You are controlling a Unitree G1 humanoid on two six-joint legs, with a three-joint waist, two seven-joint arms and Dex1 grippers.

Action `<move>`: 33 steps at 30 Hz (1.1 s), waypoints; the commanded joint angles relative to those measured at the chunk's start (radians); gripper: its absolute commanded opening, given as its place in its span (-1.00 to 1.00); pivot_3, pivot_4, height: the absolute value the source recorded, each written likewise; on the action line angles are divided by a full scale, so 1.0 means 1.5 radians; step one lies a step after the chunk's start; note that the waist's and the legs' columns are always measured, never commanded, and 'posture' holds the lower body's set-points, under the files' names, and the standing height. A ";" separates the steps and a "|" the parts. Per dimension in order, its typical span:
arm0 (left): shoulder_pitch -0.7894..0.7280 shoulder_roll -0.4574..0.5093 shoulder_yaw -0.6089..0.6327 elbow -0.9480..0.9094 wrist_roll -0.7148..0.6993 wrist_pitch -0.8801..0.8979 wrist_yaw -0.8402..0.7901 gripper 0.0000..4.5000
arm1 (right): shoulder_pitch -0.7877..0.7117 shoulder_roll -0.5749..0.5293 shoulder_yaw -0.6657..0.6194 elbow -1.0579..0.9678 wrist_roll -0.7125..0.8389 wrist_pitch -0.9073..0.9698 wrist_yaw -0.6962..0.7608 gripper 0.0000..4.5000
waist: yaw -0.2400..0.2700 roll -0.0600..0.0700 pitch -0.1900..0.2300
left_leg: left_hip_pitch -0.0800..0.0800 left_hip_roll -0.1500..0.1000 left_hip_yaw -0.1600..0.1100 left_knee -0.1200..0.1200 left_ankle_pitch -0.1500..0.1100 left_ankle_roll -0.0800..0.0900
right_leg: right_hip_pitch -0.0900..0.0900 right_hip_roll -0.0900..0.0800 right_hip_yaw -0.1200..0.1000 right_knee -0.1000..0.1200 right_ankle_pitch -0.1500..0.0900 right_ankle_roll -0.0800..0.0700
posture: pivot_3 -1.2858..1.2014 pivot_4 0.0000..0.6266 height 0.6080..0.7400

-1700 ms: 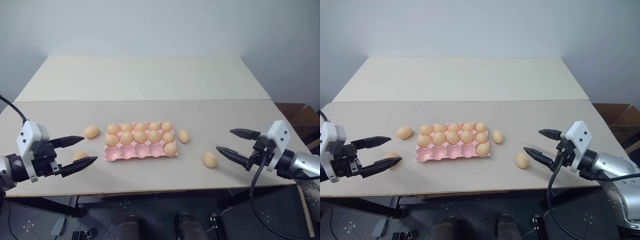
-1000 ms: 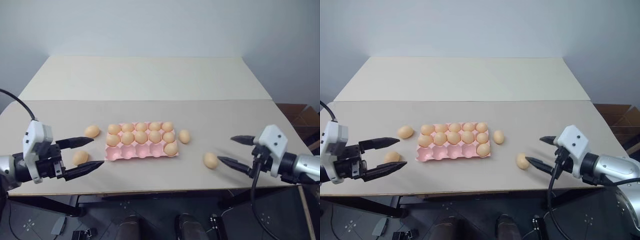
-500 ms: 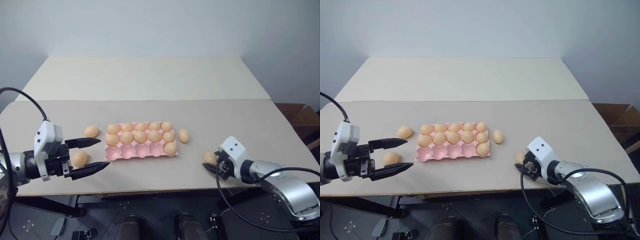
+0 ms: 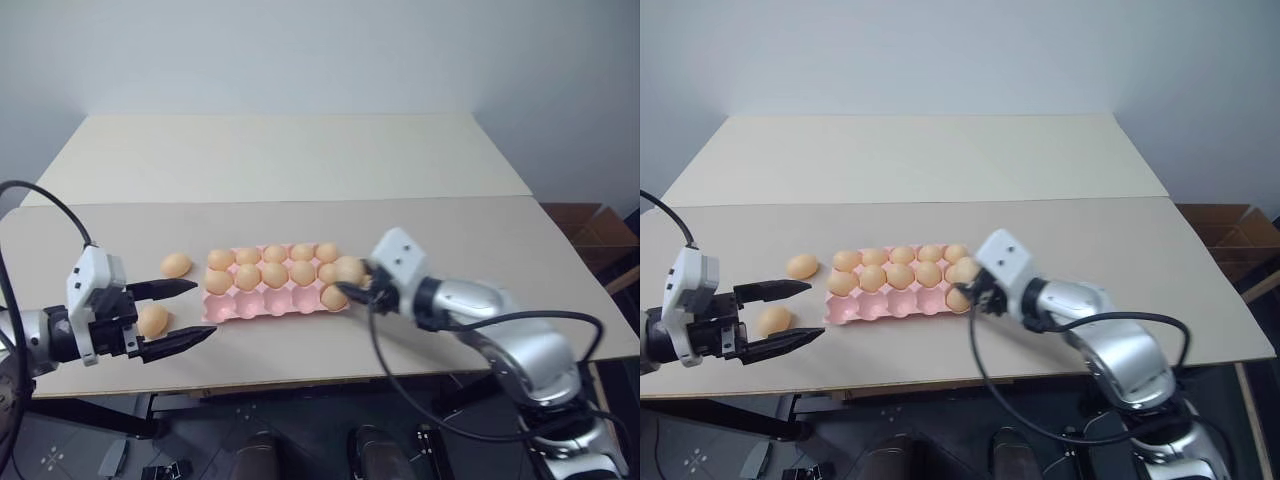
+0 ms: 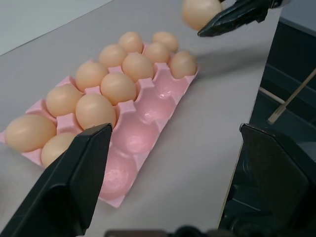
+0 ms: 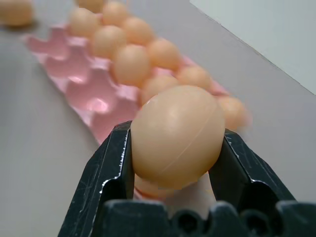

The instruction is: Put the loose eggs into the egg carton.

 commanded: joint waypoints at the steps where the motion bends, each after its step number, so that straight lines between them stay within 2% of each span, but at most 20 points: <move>1: 0.010 0.000 0.034 -0.027 -0.017 0.002 0.010 1.00 | -0.031 0.028 0.054 0.050 -0.051 -0.026 -0.016 -0.11 | 0.002 0.000 0.000 | -0.001 0.000 0.000 0.000 0.000 0.000 | -0.001 -0.001 0.000 0.000 0.000 0.000 | 0.03 -0.52 1.00; 4: 0.020 -0.002 0.041 -0.034 -0.019 0.003 0.017 1.00 | -0.044 0.048 0.087 0.086 -0.078 -0.039 -0.014 -0.11 | 0.002 0.000 0.000 | -0.002 -0.002 0.001 0.000 0.000 0.000 | -0.001 -0.002 0.000 -0.001 0.000 0.000 | 0.03 -0.52 1.00; 8: 0.024 -0.002 0.042 -0.041 -0.021 0.005 0.026 1.00 | -0.047 0.069 0.093 0.098 -0.105 -0.041 -0.023 0.45 | 0.001 0.000 0.000 | -0.002 -0.002 0.001 0.000 0.000 0.000 | -0.001 -0.003 0.000 -0.002 0.000 0.001 | 0.03 -0.52 1.00; 11: 0.022 0.000 0.041 -0.036 -0.024 0.003 0.028 1.00 | -0.049 0.070 0.027 0.042 -0.078 -0.007 -0.018 0.95 | 0.000 0.000 0.000 | -0.001 -0.001 0.001 0.000 0.000 0.000 | -0.001 -0.002 0.000 -0.001 0.000 0.001 | 0.03 -0.52 1.00; 16: 0.020 0.006 0.045 -0.008 -0.025 0.000 0.011 1.00 | -0.005 -0.005 -0.159 -0.081 0.011 0.044 0.037 0.98 | 0.006 0.000 0.000 | -0.001 -0.001 0.000 0.000 0.000 0.000 | -0.001 -0.002 -0.001 -0.001 0.000 0.001 | 0.03 -0.52 1.00; 19: 0.027 0.009 0.056 0.009 -0.017 -0.006 0.001 1.00 | 0.042 -0.060 -0.267 -0.105 0.065 0.044 0.083 0.98 | 0.006 0.000 0.000 | -0.001 -0.001 0.000 0.000 0.000 0.000 | 0.000 -0.002 -0.001 -0.002 0.000 0.001 | 0.03 -0.52 1.00; 24: 0.042 0.007 0.087 0.050 -0.005 -0.021 -0.017 1.00 | 0.176 -0.154 -0.413 -0.063 0.092 -0.058 0.184 0.98 | 0.006 0.000 0.000 | -0.001 -0.001 0.001 0.000 0.000 0.000 | 0.000 -0.002 -0.001 -0.002 0.000 0.001 | 0.03 -0.52 1.00; 29: 0.057 0.004 0.103 0.072 0.005 -0.031 -0.030 1.00 | 0.297 -0.202 -0.447 -0.015 0.062 -0.165 0.238 0.98 | 0.001 0.000 0.000 | 0.000 -0.001 0.001 0.000 0.000 0.000 | 0.001 -0.002 0.000 -0.001 -0.002 -0.001 | 0.03 -0.52 1.00; 33: 0.059 0.001 0.102 0.070 0.004 -0.033 -0.027 1.00 | 0.304 -0.199 -0.431 -0.002 0.058 -0.187 0.223 0.98 | -0.002 0.000 0.000 | 0.001 -0.001 0.001 0.000 0.000 0.000 | 0.001 -0.002 0.001 -0.001 -0.004 0.002 | 0.03 -0.52 1.00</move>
